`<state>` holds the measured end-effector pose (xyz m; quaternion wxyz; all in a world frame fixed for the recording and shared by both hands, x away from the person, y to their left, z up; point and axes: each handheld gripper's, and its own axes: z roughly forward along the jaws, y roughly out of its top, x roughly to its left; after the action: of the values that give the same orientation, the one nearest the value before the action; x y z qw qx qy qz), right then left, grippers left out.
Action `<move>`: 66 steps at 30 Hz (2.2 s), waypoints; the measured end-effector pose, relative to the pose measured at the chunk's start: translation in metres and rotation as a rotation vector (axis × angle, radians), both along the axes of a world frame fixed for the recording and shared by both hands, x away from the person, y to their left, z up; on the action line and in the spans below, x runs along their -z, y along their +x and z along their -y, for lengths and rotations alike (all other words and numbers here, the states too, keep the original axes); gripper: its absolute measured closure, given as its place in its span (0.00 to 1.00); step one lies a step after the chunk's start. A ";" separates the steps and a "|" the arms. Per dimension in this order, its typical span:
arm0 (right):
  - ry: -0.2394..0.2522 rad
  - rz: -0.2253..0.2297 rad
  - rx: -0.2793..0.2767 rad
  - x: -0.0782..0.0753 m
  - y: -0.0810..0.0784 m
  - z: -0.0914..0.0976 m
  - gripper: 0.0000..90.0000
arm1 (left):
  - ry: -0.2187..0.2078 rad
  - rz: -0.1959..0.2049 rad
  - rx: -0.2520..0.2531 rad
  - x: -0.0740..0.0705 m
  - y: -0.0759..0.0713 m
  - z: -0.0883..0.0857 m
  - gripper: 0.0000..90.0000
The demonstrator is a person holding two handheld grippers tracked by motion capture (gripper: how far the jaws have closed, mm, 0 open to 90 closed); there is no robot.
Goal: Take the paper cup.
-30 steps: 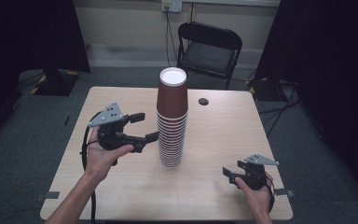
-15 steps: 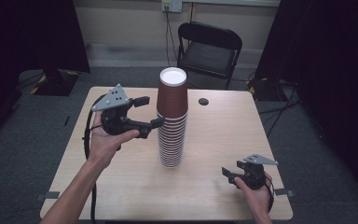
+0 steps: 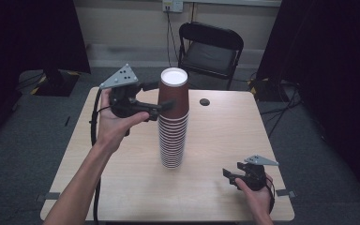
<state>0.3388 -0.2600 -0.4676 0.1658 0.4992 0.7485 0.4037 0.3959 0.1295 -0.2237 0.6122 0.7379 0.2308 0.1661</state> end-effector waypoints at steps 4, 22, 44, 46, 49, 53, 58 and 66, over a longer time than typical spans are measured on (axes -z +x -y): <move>-0.003 0.004 0.004 -0.001 0.000 0.001 0.31 | 0.014 -0.005 -0.014 -0.002 0.007 0.009 0.17; -0.001 0.001 0.008 0.000 0.000 0.002 0.31 | 0.100 -0.034 0.003 0.014 0.030 0.036 0.15; 0.013 -0.002 0.011 0.001 0.000 0.003 0.33 | 0.107 -0.044 -0.014 0.037 0.032 0.042 0.10; 0.012 0.000 0.010 0.001 0.000 0.003 0.33 | 0.114 -0.035 -0.020 0.036 0.030 0.043 0.11; 0.015 0.002 0.010 0.001 0.000 0.004 0.33 | 0.107 -0.044 -0.024 0.035 0.031 0.042 0.11; 0.018 -0.001 0.014 0.000 -0.001 0.004 0.33 | 0.111 -0.050 -0.029 0.034 0.031 0.043 0.12; 0.018 -0.001 0.012 0.000 0.000 0.004 0.33 | 0.107 -0.051 -0.042 0.034 0.030 0.043 0.12; 0.017 0.000 0.009 0.001 0.000 0.004 0.33 | 0.072 -0.022 -0.054 0.030 0.027 0.042 0.12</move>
<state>0.3385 -0.2636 -0.4685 0.1633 0.5040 0.7427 0.4095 0.4232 0.0876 -0.2537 0.5780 0.7547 0.2512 0.1825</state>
